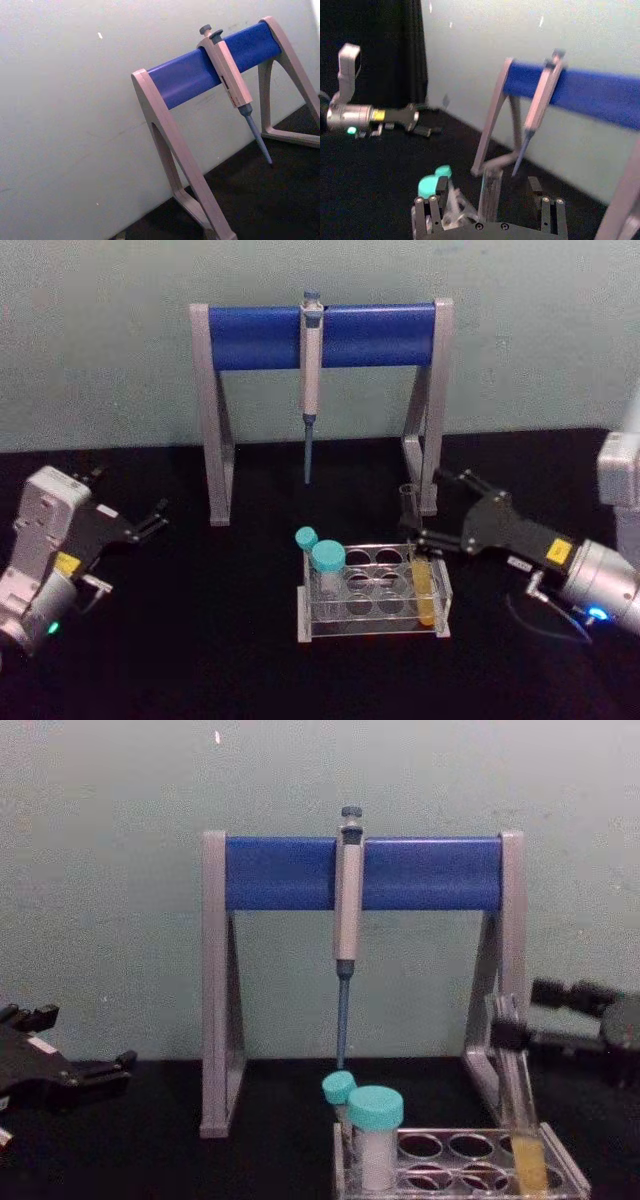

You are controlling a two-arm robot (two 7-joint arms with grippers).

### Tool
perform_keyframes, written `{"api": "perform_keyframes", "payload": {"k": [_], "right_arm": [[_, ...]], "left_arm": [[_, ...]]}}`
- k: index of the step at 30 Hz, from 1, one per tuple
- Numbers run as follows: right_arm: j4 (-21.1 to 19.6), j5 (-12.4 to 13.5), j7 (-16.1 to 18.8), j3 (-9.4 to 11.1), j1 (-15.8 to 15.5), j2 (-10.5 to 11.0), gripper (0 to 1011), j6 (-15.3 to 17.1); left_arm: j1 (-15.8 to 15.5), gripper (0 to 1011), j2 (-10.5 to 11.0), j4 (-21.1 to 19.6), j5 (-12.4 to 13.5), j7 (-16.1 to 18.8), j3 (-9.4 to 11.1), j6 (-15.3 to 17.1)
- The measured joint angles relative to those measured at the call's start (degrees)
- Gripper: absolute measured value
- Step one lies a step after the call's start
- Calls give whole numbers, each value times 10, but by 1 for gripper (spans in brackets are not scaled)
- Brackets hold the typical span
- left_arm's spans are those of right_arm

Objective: Pick up the test tube from the test tube rack, shake it, then place it back into the test tube rack.

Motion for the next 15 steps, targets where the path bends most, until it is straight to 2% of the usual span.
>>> {"api": "perform_keyframes", "payload": {"k": [5, 7, 8, 10, 12, 15], "right_arm": [[-26, 4, -18, 32, -28, -4, 1000, -44], [-38, 4, -37, 49, -41, -8, 1000, -61], [-45, 0, -57, 61, -51, -12, 1000, -67], [-51, -9, -81, 70, -59, -15, 1000, -67], [-57, -22, -123, 83, -69, -24, 1000, -60], [-59, -40, -168, 92, -76, -33, 1000, -40]], "left_arm": [[0, 1001, 0, 0, 0, 0, 0, 0], [0, 1001, 0, 0, 0, 0, 0, 0], [0, 1001, 0, 0, 0, 0, 0, 0], [0, 1001, 0, 0, 0, 0, 0, 0], [0, 1001, 0, 0, 0, 0, 0, 0], [0, 1001, 0, 0, 0, 0, 0, 0]]}}
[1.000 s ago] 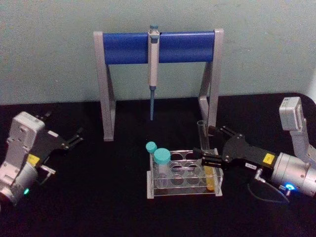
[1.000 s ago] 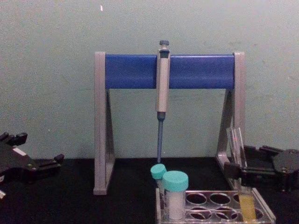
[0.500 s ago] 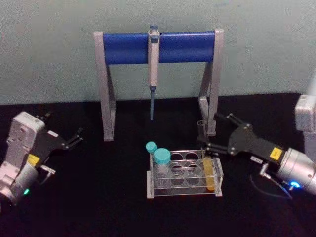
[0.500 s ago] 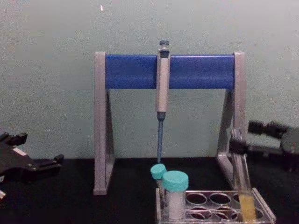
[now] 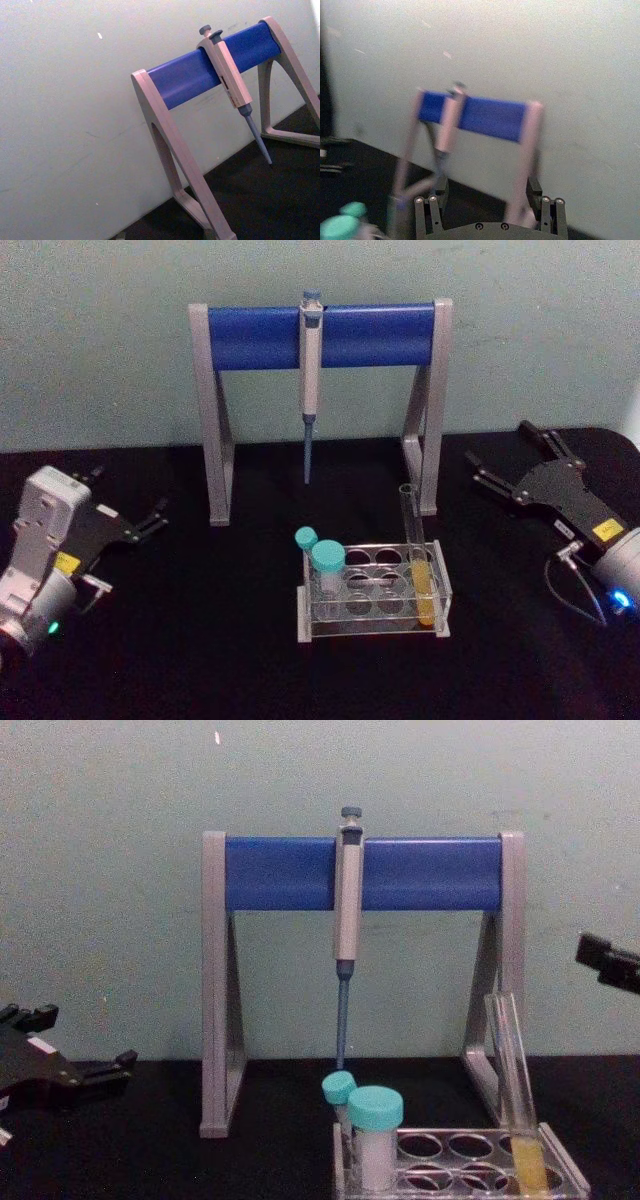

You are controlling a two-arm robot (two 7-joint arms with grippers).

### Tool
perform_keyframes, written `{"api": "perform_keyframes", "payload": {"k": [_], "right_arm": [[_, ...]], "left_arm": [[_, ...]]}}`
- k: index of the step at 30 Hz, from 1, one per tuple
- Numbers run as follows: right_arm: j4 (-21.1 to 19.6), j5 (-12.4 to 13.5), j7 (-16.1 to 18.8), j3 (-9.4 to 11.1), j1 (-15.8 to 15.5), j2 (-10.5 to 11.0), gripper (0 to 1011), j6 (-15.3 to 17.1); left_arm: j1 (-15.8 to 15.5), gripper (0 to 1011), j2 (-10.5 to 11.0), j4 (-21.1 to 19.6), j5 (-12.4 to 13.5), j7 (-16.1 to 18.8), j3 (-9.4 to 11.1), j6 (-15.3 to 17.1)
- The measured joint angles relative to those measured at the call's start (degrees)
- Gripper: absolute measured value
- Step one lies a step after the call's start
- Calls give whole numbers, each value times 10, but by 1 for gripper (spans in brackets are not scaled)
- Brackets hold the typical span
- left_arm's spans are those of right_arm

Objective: Pick up the test tube from the test tube rack, shake it, then place it back into the test tube rack.

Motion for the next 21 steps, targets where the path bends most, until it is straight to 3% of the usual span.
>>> {"api": "perform_keyframes", "payload": {"k": [1, 6, 12, 21], "right_arm": [[0, -14, -30, 3, -2, -7, 1000, 16], [20, -51, -97, 3, 0, -28, 1000, 73], [48, -65, -112, -2, 12, -44, 1000, 117], [78, -70, -103, -2, 22, -58, 1000, 141]], "left_arm": [[0, 1001, 0, 0, 0, 0, 0, 0], [0, 1001, 0, 0, 0, 0, 0, 0], [0, 1001, 0, 0, 0, 0, 0, 0], [0, 1001, 0, 0, 0, 0, 0, 0]]}}
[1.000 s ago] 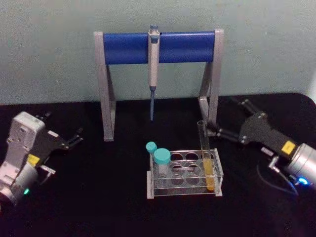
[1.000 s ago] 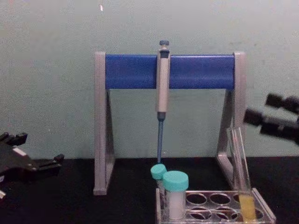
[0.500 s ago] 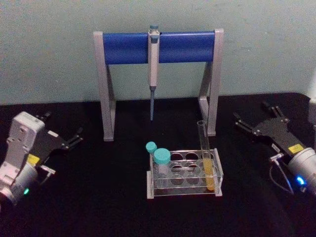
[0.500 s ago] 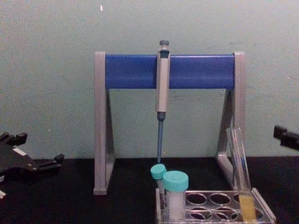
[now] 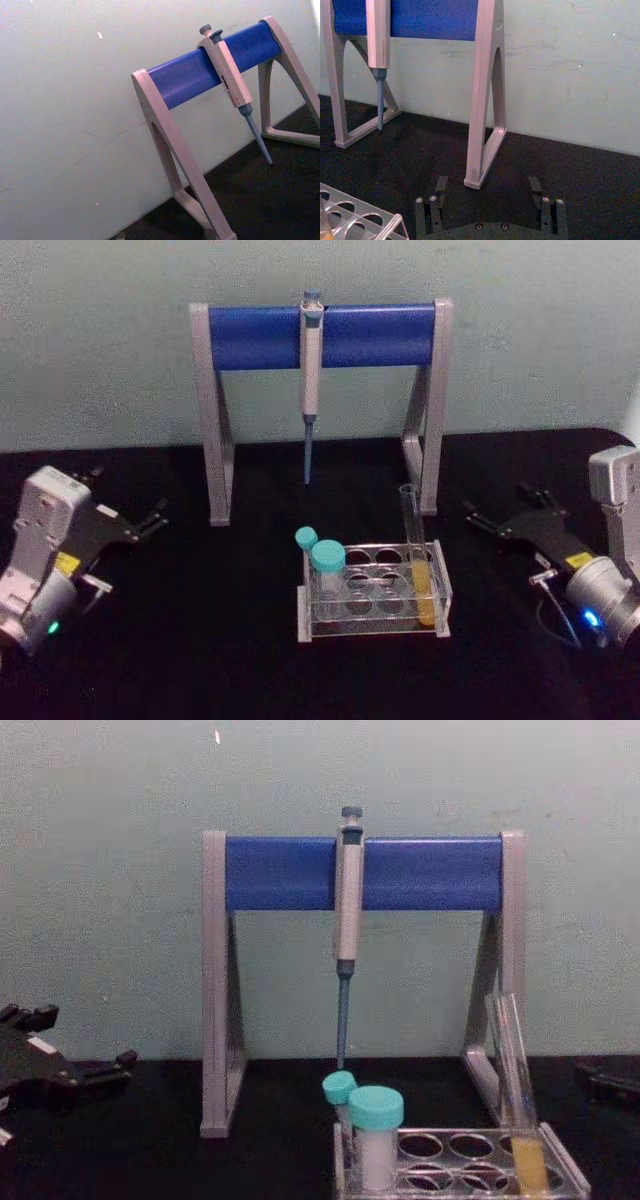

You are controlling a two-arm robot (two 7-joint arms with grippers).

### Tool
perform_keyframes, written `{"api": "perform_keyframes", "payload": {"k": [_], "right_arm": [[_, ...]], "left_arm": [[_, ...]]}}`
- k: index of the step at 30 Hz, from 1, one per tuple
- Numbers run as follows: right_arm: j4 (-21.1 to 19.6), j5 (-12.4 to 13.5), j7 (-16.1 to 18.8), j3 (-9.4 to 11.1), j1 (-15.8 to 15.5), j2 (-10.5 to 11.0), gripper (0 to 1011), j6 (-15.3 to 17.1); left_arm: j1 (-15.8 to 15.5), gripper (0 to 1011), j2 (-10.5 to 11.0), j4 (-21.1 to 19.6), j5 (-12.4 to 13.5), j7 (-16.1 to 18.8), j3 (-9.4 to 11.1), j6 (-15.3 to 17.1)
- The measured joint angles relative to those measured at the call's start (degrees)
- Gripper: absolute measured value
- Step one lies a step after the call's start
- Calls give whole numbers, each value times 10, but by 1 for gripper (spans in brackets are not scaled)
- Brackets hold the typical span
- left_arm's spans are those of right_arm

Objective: Pick up the test tube from the test tube rack, shake it, then place it back into the test tube rack.

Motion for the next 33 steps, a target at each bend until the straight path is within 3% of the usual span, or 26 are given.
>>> {"api": "perform_keyframes", "payload": {"k": [33], "right_arm": [[-6, 0, -1, -2, -1, 4, 1000, -3]], "left_arm": [[0, 1001, 0, 0, 0, 0, 0, 0]]}}
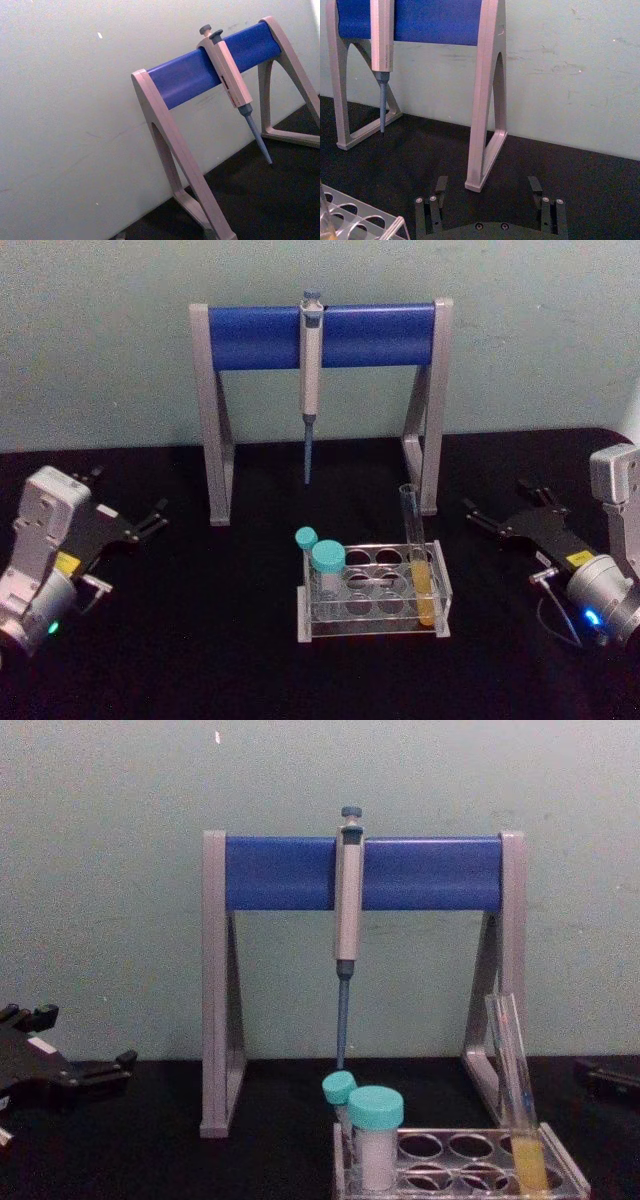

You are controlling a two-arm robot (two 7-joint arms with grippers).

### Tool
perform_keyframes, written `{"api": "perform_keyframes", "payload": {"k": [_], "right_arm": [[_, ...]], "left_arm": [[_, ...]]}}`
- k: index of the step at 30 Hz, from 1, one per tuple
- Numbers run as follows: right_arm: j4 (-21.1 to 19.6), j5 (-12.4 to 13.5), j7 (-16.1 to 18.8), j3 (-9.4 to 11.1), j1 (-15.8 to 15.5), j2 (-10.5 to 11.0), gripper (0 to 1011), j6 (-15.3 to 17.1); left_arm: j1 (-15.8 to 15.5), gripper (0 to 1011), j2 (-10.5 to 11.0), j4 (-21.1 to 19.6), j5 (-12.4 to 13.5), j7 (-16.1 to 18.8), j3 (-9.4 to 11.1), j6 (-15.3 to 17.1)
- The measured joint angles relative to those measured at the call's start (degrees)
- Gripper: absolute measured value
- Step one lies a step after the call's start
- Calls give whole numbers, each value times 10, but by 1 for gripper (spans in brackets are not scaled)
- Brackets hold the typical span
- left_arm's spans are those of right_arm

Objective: Pick up the test tube from the test tube rack, shake it, then place it back into the test tube rack.

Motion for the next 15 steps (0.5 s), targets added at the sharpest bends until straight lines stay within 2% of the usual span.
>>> {"api": "perform_keyframes", "payload": {"k": [15], "right_arm": [[0, 0, 0, 0, 0, 0, 1000, 0]], "left_arm": [[0, 1001, 0, 0, 0, 0, 0, 0]]}}
